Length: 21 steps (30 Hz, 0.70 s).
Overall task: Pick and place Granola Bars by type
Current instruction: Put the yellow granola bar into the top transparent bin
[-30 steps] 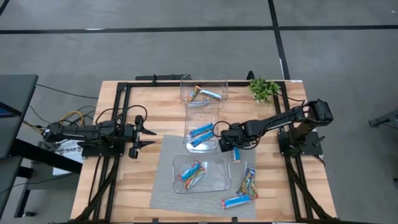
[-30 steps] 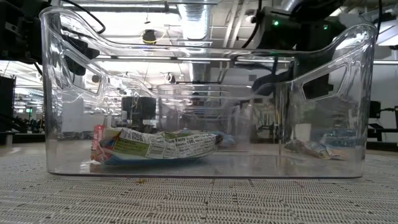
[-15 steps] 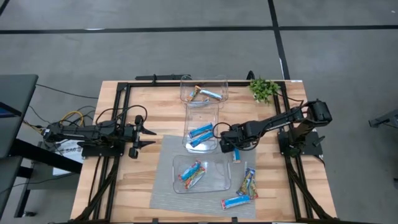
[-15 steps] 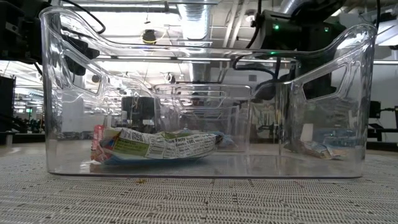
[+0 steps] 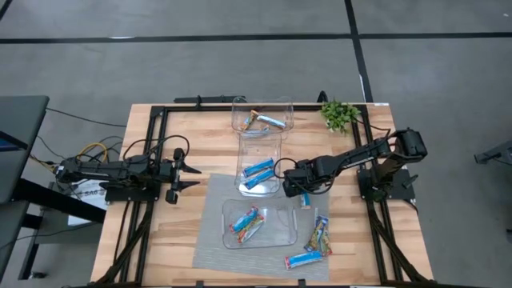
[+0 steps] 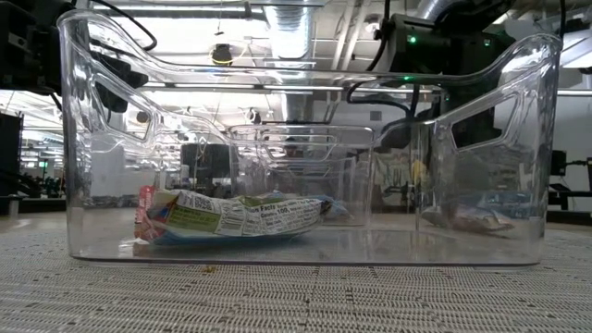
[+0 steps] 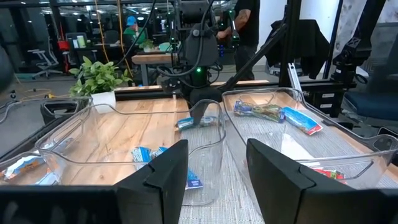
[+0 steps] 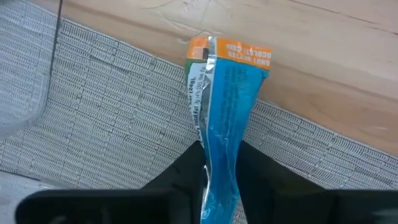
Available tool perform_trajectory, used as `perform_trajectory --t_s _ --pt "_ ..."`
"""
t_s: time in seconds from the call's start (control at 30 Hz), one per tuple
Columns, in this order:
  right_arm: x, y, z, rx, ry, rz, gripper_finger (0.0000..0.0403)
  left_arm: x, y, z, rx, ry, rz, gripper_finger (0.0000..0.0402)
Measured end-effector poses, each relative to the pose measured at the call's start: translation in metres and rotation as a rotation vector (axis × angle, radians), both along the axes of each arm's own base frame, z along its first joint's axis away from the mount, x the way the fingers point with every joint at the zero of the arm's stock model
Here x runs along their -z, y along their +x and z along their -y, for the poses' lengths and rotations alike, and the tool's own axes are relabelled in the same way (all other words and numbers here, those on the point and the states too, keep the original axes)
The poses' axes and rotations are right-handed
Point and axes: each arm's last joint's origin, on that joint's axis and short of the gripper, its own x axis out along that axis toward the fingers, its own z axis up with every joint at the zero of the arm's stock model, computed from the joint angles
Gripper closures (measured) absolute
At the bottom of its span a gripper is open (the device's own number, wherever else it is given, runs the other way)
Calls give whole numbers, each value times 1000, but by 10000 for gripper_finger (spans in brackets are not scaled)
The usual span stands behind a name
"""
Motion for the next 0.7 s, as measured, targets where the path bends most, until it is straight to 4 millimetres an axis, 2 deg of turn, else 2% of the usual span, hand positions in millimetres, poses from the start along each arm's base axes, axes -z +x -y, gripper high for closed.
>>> perform_trajectory --t_s 0.33,0.53,0.7 --pt "-12 3 0 -8 9 89 337 0 0 0 0 2 0 244" --pt "-32 -6 3 5 -39 142 337 0 0 0 -1 0 1 244" --pt "-52 -14 14 53 -129 217 337 0 0 0 -1 6 1 244"
